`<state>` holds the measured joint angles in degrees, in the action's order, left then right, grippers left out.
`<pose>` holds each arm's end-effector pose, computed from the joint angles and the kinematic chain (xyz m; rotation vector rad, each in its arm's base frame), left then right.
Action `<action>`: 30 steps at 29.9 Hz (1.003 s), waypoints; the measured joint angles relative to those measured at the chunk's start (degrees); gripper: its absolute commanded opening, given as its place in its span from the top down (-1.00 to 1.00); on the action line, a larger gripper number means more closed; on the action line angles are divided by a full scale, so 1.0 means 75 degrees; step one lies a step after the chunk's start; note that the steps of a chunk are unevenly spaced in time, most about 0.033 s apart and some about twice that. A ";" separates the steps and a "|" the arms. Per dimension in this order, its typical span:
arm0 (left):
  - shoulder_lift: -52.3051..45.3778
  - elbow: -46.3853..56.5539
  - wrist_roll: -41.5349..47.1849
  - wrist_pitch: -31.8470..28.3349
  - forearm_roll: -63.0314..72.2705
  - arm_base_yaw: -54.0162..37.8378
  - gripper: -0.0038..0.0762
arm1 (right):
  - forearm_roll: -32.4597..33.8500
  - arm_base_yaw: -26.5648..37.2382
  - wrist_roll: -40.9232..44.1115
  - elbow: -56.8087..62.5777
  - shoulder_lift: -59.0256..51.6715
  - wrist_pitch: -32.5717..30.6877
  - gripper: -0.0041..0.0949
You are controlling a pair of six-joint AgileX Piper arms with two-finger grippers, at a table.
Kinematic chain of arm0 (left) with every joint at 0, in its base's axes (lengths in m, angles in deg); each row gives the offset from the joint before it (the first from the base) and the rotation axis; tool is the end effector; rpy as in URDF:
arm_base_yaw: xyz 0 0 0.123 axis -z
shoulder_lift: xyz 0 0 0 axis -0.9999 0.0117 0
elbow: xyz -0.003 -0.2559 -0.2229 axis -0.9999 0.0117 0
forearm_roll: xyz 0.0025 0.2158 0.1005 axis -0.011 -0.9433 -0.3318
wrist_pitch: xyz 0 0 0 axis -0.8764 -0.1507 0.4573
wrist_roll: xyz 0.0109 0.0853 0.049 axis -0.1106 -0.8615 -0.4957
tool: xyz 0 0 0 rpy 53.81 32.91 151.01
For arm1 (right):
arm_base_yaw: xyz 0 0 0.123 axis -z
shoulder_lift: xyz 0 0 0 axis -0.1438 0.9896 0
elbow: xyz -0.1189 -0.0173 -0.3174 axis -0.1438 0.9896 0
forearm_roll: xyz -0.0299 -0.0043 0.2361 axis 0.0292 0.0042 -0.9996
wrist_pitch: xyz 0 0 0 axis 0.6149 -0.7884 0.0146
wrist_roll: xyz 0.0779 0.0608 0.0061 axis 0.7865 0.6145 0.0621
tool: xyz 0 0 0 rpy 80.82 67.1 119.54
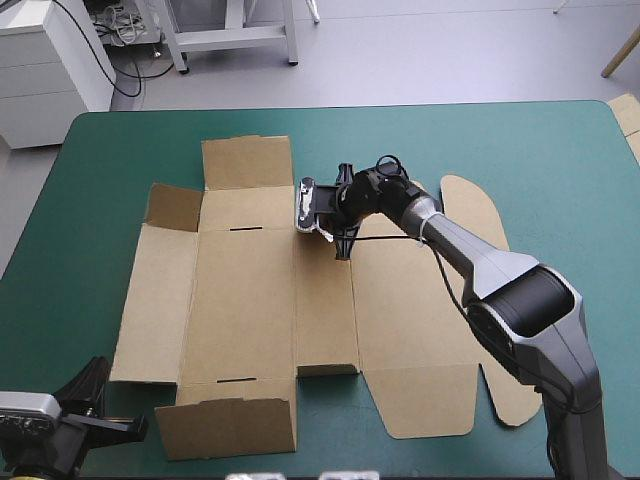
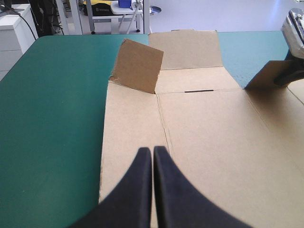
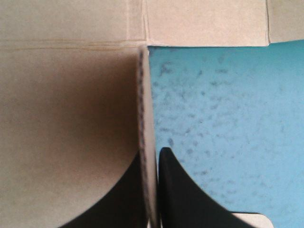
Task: Fold the box
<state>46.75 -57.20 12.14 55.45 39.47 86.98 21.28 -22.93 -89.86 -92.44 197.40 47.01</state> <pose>-0.0476 -0.0143 0.2722 0.0481 1.7991 -0.0870 0.4258 0.2689 0.2786 -1.8183 1.7256 -0.0869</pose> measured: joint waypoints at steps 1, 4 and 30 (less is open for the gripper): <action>0.0000 0.0000 0.0000 0.0000 0.0000 0.0000 0.92 | -0.0059 0.0000 0.0043 0.0000 0.0000 0.0020 0.32; 0.0000 0.0000 0.0000 0.0000 0.0000 0.0000 0.92 | -0.0121 0.0000 0.0488 -0.0018 0.0000 0.0029 -0.21; 0.0000 0.0000 0.0000 0.0000 -0.0045 0.0000 0.92 | 0.2576 0.0473 0.7740 -0.2467 -0.0058 -0.3627 0.92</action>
<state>46.75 -57.20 12.14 55.45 39.13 86.98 40.60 -19.39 -31.81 -110.94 196.97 19.81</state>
